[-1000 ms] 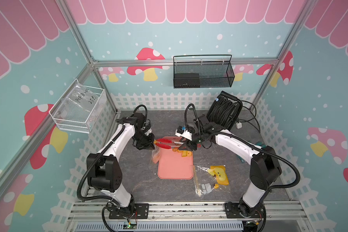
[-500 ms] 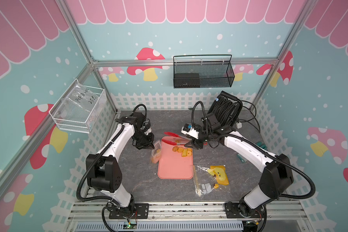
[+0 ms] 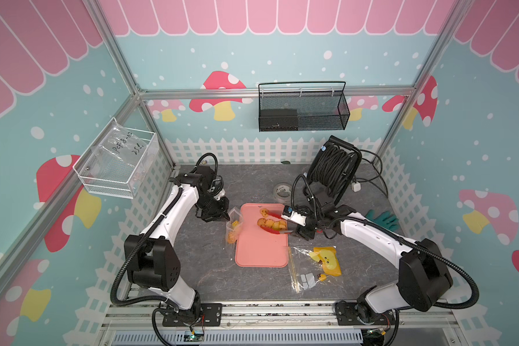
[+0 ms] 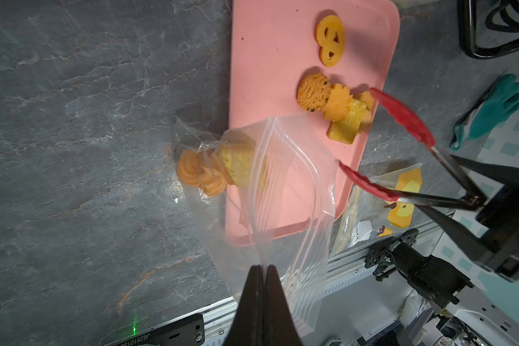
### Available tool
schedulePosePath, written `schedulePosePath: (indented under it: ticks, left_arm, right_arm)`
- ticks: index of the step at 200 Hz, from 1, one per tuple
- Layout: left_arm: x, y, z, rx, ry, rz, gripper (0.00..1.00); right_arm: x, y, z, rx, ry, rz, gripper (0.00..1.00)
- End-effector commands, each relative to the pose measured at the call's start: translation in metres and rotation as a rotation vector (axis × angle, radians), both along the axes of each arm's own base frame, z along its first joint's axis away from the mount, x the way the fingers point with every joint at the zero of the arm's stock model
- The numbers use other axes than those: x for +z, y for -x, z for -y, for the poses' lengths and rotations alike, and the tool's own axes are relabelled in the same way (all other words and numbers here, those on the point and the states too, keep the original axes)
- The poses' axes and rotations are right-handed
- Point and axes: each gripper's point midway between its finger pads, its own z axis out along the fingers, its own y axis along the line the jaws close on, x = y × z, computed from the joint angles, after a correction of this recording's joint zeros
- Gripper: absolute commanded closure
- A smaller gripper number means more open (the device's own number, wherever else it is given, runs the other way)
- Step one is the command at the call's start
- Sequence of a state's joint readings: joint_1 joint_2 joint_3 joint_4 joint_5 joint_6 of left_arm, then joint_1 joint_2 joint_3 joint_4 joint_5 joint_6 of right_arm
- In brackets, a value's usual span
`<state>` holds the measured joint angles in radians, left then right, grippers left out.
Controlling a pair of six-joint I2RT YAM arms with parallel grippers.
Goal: Put the cookies into a resealable bag to prevent moisture
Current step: Place the clamp on the tray, then place the ziploc bag at the center of the board.
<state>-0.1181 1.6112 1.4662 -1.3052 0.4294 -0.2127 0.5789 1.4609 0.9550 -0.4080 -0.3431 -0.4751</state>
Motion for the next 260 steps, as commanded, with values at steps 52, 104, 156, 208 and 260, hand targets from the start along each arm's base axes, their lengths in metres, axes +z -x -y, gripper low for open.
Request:
schedulePosePath:
  ticks: [52,104,156,208,260]
  left_arm:
    - [0.006,0.015,0.0,-0.04,-0.009,0.035,1.0]
    - [-0.009,0.024,-0.005,-0.115,-0.085,0.027,1.0]
    - [-0.025,0.02,-0.018,-0.08,-0.134,-0.016,1.0]
    - [-0.024,0.012,-0.007,0.155,-0.031,-0.029,1.0]
    - [-0.026,0.002,-0.011,0.426,0.035,0.055,1.0]
  right_arm:
    - [-0.028,0.007,-0.062,0.042,-0.127,0.101,0.28]
    - [-0.042,0.013,-0.075,0.086,-0.147,0.03,0.11]
    - [-0.001,0.008,-0.083,0.086,-0.228,0.097,0.06]
    - [0.066,0.028,-0.133,0.062,-0.612,0.04,0.19]
    - [0.052,0.049,-0.196,0.074,-0.663,-0.011,0.33]
